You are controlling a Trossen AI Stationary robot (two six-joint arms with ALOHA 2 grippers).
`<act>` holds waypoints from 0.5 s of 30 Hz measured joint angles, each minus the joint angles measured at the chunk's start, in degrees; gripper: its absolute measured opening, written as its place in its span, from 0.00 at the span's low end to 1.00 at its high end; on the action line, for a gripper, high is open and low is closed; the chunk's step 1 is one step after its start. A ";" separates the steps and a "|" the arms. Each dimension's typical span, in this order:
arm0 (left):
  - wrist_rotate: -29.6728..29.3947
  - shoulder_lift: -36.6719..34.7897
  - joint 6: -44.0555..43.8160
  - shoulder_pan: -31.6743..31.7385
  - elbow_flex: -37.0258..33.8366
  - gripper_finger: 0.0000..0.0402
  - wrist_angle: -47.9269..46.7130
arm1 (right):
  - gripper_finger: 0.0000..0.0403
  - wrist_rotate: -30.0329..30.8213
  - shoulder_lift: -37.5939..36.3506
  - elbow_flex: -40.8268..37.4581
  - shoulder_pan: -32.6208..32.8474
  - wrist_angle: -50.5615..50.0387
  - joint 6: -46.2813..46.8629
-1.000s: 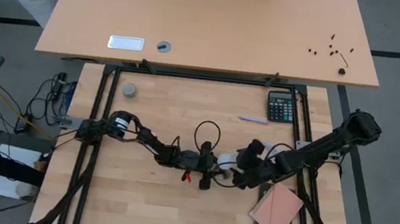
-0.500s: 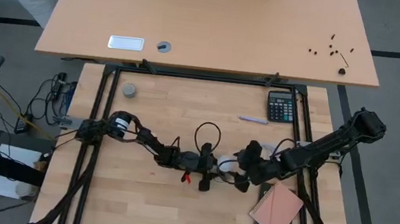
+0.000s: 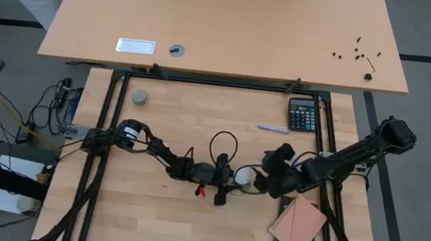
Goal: Screw lightbulb
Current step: Remove the lightbulb from the bronze lamp socket
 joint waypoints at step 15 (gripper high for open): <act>0.07 0.00 -0.02 0.00 0.00 0.47 -0.11 | 0.93 -16.19 0.00 0.59 -0.19 9.68 -4.76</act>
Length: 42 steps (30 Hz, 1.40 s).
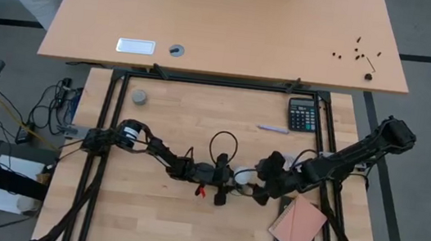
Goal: Screw lightbulb
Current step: Remove the lightbulb from the bronze lamp socket
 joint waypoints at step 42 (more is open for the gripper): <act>0.52 0.00 -0.09 0.00 -0.02 0.47 0.54 | 0.93 -15.74 21.55 33.24 -8.88 -32.48 18.42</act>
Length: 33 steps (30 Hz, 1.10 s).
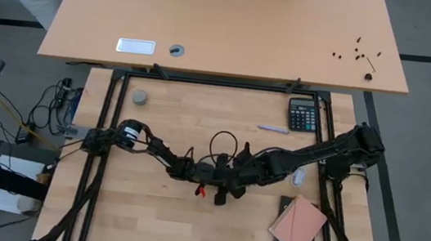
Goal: Screw lightbulb
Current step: Remove the lightbulb from the bronze lamp socket
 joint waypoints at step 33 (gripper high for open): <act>0.11 0.00 0.08 -0.02 0.07 0.47 -0.02 | 0.66 -0.89 0.00 0.00 0.40 2.65 -28.95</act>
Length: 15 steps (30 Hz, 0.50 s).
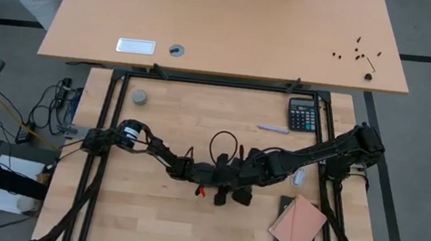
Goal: Screw lightbulb
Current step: Remove the lightbulb from the bronze lamp socket
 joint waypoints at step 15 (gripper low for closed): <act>0.24 0.02 0.14 -0.07 -0.02 0.47 0.00 | 0.68 -1.47 0.00 -0.09 -0.02 -0.50 -49.94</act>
